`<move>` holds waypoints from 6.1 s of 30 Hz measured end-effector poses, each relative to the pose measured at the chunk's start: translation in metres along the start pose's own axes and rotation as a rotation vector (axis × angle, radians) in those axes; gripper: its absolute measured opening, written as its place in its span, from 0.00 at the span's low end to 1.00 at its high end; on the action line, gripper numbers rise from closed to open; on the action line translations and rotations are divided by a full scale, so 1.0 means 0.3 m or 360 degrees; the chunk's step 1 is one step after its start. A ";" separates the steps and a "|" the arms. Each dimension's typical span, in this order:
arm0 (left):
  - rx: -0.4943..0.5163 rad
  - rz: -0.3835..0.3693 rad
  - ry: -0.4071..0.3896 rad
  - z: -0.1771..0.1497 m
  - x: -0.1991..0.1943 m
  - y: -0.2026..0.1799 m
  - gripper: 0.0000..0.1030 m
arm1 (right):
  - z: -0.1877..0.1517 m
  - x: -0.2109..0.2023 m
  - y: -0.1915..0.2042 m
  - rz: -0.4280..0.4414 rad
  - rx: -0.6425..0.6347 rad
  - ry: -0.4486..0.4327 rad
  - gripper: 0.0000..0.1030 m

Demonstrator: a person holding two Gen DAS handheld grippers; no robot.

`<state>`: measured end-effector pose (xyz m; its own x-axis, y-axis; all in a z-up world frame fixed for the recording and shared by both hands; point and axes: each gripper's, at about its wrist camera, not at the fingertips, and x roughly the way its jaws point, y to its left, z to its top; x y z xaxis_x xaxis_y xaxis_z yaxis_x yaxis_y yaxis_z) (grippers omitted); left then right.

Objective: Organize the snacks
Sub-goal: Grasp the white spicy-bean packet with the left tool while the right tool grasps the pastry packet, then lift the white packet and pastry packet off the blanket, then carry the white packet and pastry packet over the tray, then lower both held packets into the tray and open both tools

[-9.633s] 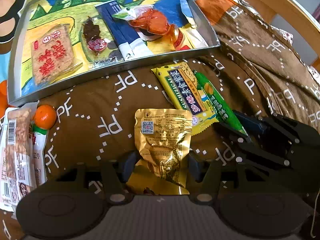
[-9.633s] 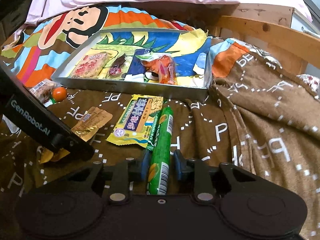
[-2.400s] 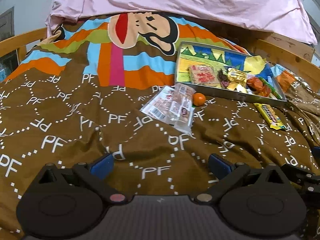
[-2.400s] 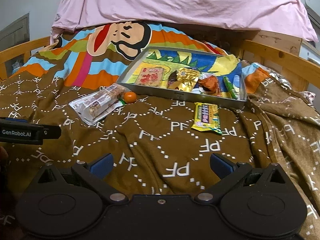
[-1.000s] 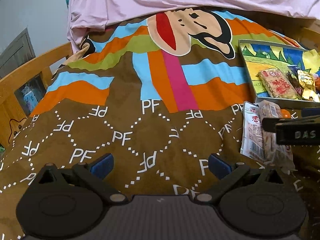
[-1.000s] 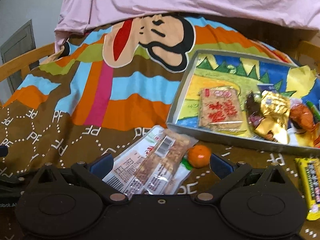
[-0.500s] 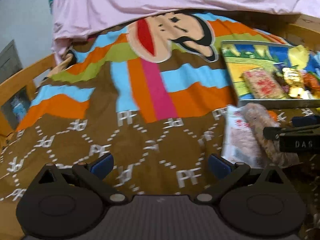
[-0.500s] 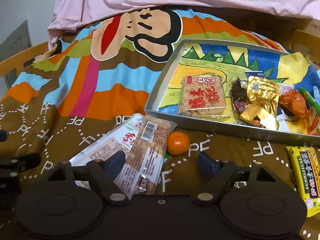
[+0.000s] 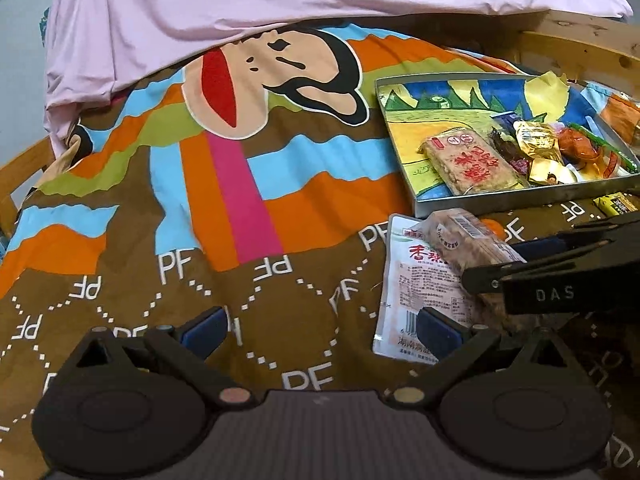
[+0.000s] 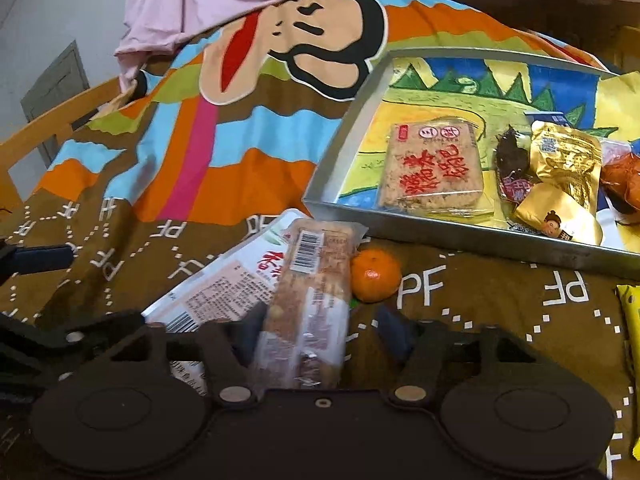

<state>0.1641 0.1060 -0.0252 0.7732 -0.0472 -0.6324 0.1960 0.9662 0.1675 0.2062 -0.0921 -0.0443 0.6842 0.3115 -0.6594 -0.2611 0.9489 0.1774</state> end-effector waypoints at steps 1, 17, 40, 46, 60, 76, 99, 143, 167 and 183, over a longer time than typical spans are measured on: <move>0.0004 -0.0005 -0.0001 0.004 0.002 -0.006 0.99 | -0.003 -0.010 0.000 0.0004 -0.0013 0.0005 0.41; 0.0239 -0.0144 0.0084 0.083 0.133 -0.197 0.99 | -0.187 -0.337 -0.117 -0.0125 -0.0211 -0.0014 0.40; 0.0148 -0.0304 0.0441 0.135 0.268 -0.227 0.88 | -0.255 -0.359 -0.132 -0.0049 -0.0195 -0.0083 0.41; 0.0107 -0.0320 0.0446 0.147 0.216 -0.223 0.70 | -0.256 -0.355 -0.129 -0.0061 -0.0207 -0.0078 0.41; 0.0043 -0.0357 0.0516 0.141 0.278 -0.220 0.84 | -0.235 -0.309 -0.127 -0.0090 -0.0184 -0.0038 0.45; -0.0143 -0.0470 0.0526 0.116 0.074 -0.153 0.61 | -0.242 -0.346 -0.104 -0.0099 -0.0186 -0.0071 0.40; -0.0379 -0.0587 0.0392 0.079 -0.183 -0.186 0.61 | -0.160 -0.526 -0.123 -0.0228 -0.0151 -0.0268 0.39; -0.0275 -0.0476 0.0045 0.581 0.496 -0.209 0.61 | 0.375 0.032 -0.490 -0.0379 0.0096 -0.0415 0.39; -0.0176 -0.0457 -0.0015 0.475 0.494 -0.223 0.73 | 0.295 0.092 -0.435 -0.0413 -0.0048 -0.0385 0.48; -0.0344 -0.0458 -0.0073 0.448 0.386 -0.196 0.81 | 0.278 -0.166 -0.459 -0.0477 -0.0094 -0.0595 0.86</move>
<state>0.3231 0.0098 -0.0066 0.7323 -0.3315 -0.5949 0.2812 0.9428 -0.1792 0.2649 -0.2339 0.0251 0.9302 0.0317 -0.3656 -0.0456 0.9985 -0.0293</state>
